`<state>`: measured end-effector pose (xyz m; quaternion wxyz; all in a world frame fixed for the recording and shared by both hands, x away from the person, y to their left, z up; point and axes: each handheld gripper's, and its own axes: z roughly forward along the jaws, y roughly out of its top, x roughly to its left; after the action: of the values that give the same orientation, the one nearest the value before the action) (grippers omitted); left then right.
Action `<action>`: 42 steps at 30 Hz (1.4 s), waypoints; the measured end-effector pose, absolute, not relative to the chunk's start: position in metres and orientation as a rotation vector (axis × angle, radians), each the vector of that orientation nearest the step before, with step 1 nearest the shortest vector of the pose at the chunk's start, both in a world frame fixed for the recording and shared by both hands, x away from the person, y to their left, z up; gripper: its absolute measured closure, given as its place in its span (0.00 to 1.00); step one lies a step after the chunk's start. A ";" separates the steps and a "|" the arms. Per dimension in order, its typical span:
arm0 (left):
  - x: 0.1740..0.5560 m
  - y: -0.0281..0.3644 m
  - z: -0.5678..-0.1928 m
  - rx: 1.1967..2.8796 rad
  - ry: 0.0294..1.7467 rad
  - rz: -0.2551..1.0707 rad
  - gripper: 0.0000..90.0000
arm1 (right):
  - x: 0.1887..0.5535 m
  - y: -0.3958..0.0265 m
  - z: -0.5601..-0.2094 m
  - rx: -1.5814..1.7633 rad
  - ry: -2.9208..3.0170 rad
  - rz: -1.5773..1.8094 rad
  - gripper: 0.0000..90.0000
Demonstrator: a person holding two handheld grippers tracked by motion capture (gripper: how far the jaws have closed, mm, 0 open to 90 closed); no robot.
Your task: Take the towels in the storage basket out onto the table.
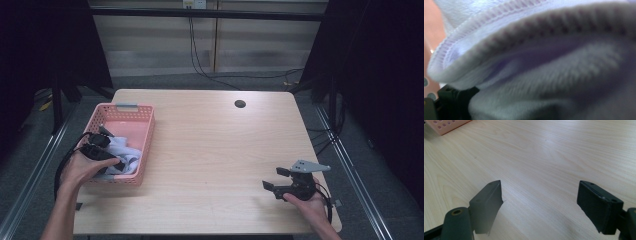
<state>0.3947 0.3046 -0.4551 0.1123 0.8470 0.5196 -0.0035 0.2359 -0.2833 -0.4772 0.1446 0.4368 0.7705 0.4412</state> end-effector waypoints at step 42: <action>0.385 0.321 -0.427 2.298 1.381 0.042 0.45 | 0.238 -0.283 -0.478 1.278 2.264 1.275 0.21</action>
<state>0.3847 0.3206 -0.4269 0.2281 0.8344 0.5015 0.0152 0.2382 -0.2830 -0.4777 0.1227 0.4381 0.7759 0.4370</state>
